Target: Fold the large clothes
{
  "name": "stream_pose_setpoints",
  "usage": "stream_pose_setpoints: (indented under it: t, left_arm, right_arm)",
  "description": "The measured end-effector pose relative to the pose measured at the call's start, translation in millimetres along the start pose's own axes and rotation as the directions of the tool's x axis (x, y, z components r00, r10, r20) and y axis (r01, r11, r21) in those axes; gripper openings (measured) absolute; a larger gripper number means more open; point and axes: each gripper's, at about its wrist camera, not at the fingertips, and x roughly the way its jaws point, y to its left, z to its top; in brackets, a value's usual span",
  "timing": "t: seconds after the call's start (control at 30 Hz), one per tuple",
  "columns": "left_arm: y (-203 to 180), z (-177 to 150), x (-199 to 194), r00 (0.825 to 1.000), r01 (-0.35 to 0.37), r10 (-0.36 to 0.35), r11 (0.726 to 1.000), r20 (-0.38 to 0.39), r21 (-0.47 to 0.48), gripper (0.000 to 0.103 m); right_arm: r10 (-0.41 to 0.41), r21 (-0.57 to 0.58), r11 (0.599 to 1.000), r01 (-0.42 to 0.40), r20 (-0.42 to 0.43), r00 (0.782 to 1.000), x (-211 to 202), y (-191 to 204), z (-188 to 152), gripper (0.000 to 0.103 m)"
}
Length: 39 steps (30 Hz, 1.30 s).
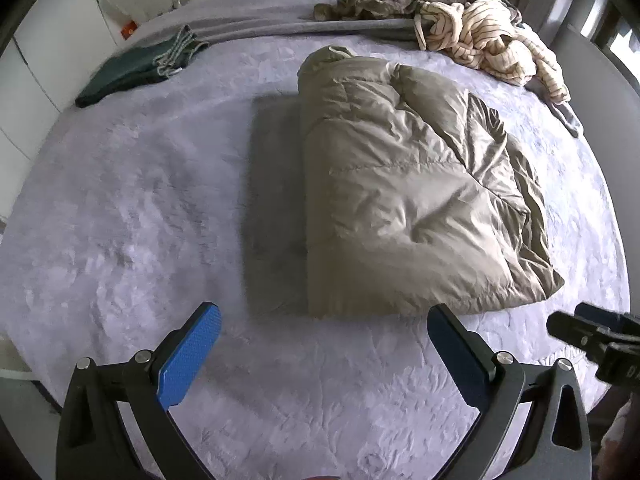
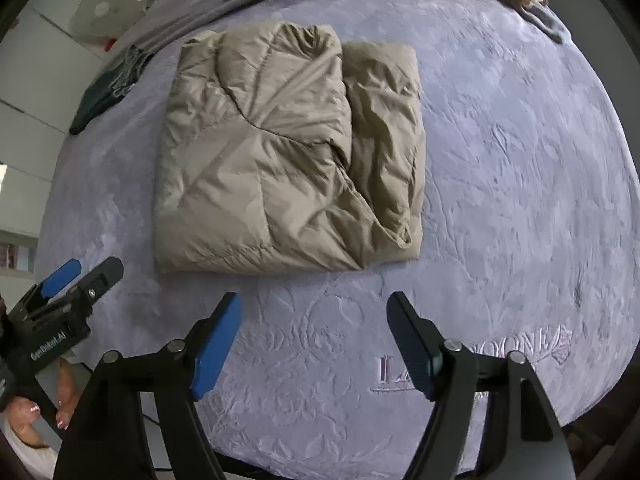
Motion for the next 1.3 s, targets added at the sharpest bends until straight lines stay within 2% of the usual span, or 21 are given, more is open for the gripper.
stream_pose_setpoints:
  t: [0.2,0.3,0.43,0.47,0.5,0.67,0.77,0.87,1.0,1.17,1.3]
  left_arm:
    - [-12,-13,-19,0.999,-0.049,0.049,0.999,0.012,-0.013,0.103]
    - [-21,-21,-38,0.998,-0.052,0.052,0.998,0.032,-0.031,0.103]
    - [-33,-29,-60,0.996,-0.061,0.064,0.997,0.062,-0.050,0.103]
    - [-36,-31,-66,0.996,-0.061,0.065,0.997,0.068,-0.054,0.103]
    - [-37,-31,-69,0.995,-0.060,0.064,0.997,0.071,-0.054,0.103]
    - [-44,-40,-90,0.993,-0.077,0.083,0.995,0.086,-0.069,0.103]
    - [-42,-41,-105,0.990,-0.079,0.089,0.993,0.107,-0.091,0.103]
    - [-39,-37,-119,0.987,-0.074,0.088,0.992,0.137,-0.105,0.103]
    - [-35,-32,-133,0.983,-0.069,0.083,0.993,0.163,-0.092,0.103]
    - [-21,-25,-145,0.978,-0.082,0.095,0.994,0.186,-0.076,0.103]
    - [-10,-20,-149,0.976,-0.088,0.099,0.994,0.195,-0.062,0.103]
  right_arm:
    - [0.027,-0.029,0.999,-0.026,0.044,0.999,-19,-3,-1,0.082]
    - [0.033,-0.027,0.999,-0.032,0.054,0.998,-31,-12,-5,0.086]
    - [0.030,-0.048,0.999,-0.026,0.092,0.995,-51,-20,-10,0.087]
    - [0.031,-0.054,0.998,-0.025,0.111,0.993,-58,-21,-11,0.088]
    - [0.030,-0.058,0.998,-0.023,0.122,0.992,-63,-22,-12,0.103]
    - [0.027,-0.091,0.996,-0.008,0.209,0.978,-85,-21,-20,0.103]
    - [0.041,-0.116,0.993,-0.017,0.210,0.977,-94,-17,-22,0.103]
    - [0.022,-0.137,0.991,0.009,0.220,0.975,-106,-11,-24,0.103]
    - [-0.010,-0.140,0.989,0.051,0.283,0.959,-123,-3,-26,0.103]
    - [-0.075,-0.137,0.981,0.135,0.372,0.925,-136,15,-25,0.103]
    - [-0.083,-0.097,0.987,0.131,0.393,0.916,-141,25,-21,0.103]
